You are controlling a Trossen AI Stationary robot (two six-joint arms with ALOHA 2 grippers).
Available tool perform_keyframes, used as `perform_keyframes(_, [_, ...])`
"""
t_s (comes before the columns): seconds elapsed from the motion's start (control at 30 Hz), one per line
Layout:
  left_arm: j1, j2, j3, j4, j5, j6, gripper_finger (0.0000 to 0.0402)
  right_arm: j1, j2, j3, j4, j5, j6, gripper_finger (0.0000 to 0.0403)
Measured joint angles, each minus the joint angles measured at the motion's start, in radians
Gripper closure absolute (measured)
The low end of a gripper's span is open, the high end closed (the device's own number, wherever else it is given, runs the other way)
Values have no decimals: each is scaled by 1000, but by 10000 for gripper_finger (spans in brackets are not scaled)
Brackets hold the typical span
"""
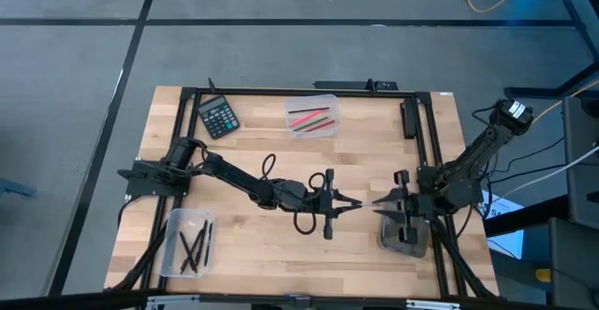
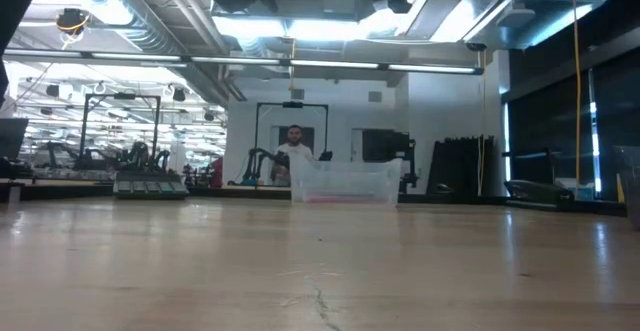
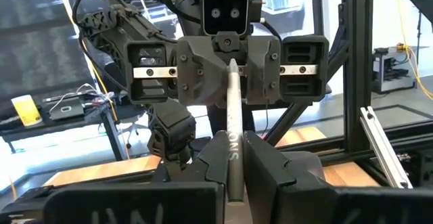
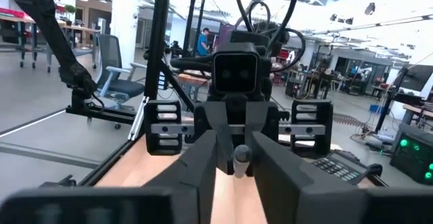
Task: Sort crayons/erasers/pens/pencils in bins
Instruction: Put the gray crayon into the black bin
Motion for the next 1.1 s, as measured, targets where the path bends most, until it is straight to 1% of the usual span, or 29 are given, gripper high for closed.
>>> perform_keyframes(0.17, [0,0,0,0,0,-12,379,-14,0,0,-10,1,22,343])
perform_keyframes(0.3, [6,0,0,-20,-15,-136,372,-19,0,0,-13,7,24,363])
perform_keyframes(0.43, [23,-1,1,-79,-14,-200,347,-20,0,0,-39,29,53,364])
perform_keyframes(0.6, [33,-1,1,-172,-24,-247,312,-19,-9,0,-123,76,126,360])
perform_keyframes(0.67, [34,-1,1,-196,-24,-257,302,-19,-26,0,-150,60,177,360])
perform_keyframes(0.77, [34,-1,1,-249,-5,-298,294,-21,-60,10,-224,-22,269,360])
perform_keyframes(0.83, [35,-1,1,-286,-26,-318,292,-16,-87,38,-307,-95,343,359])
perform_keyframes(0.87, [40,0,0,-299,-31,-321,291,-13,-103,58,-373,-112,380,359])
perform_keyframes(0.97, [44,0,0,-325,-40,-324,291,-19,-140,134,-703,-110,550,359])
perform_keyframes(1.0, [43,0,0,-333,-34,-327,291,-19,-150,167,-816,-132,628,359])
perform_keyframes(1.07, [41,0,0,-349,-22,-328,292,-17,-155,233,-967,-169,754,359])
perform_keyframes(1.1, [41,0,0,-353,-23,-329,292,-17,-152,258,-1029,-168,798,359])
